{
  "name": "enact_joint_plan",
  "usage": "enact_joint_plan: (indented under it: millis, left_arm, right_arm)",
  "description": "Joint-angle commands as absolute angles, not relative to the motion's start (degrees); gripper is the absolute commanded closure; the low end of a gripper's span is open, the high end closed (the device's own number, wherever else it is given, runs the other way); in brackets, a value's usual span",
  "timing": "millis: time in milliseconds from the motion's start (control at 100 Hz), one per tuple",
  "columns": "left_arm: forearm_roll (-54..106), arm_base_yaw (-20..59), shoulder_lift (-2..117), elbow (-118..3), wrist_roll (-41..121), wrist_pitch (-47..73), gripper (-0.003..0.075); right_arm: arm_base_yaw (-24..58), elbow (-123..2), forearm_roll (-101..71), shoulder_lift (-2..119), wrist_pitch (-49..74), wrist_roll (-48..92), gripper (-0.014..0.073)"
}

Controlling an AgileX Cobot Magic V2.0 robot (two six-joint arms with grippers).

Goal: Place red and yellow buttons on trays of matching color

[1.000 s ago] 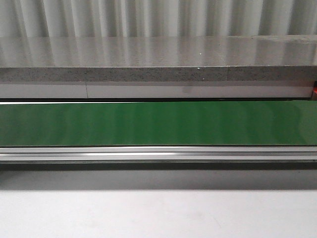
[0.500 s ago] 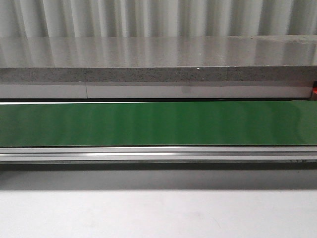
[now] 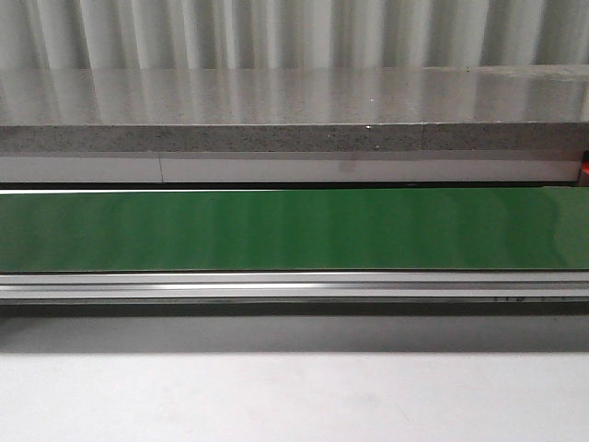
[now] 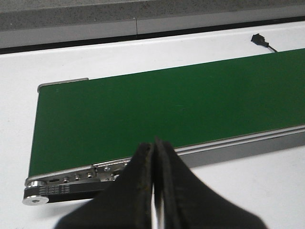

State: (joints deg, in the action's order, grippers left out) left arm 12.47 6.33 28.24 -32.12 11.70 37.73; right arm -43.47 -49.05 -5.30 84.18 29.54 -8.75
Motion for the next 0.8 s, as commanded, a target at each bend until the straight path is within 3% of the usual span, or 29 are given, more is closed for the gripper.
enact_joint_plan:
  millis: [0, 90, 260, 460, 680, 790]
  left_arm:
    - [13.12, 6.8, 28.33, -33.65, 11.81, 33.45, 0.074]
    - [13.12, 6.8, 28.33, -33.65, 11.81, 33.45, 0.074]
    - [13.12, 6.8, 28.33, -33.65, 11.81, 33.45, 0.074]
    - [13.12, 6.8, 28.33, -33.65, 11.81, 33.45, 0.074]
    - [13.12, 6.8, 28.33, -33.65, 11.81, 33.45, 0.074]
    - [13.12, 6.8, 28.33, -33.65, 11.81, 33.45, 0.074]
  right_arm:
    - [-42.84, -50.79, -5.47, 79.31, 29.75, -8.7, 0.005]
    - [-40.67, -50.87, -5.22, 76.17, 30.62, -8.63, 0.015]
    - [-32.32, -50.87, -3.59, 71.01, 31.8, -7.15, 0.0413]
    - [-19.23, -50.87, -3.57, 66.47, 33.08, -6.07, 0.048]
    - [-8.71, -50.8, -3.57, 61.51, 34.44, -5.3, 0.0659]
    - [-5.67, -50.8, -3.57, 57.99, 35.71, -5.3, 0.0659]
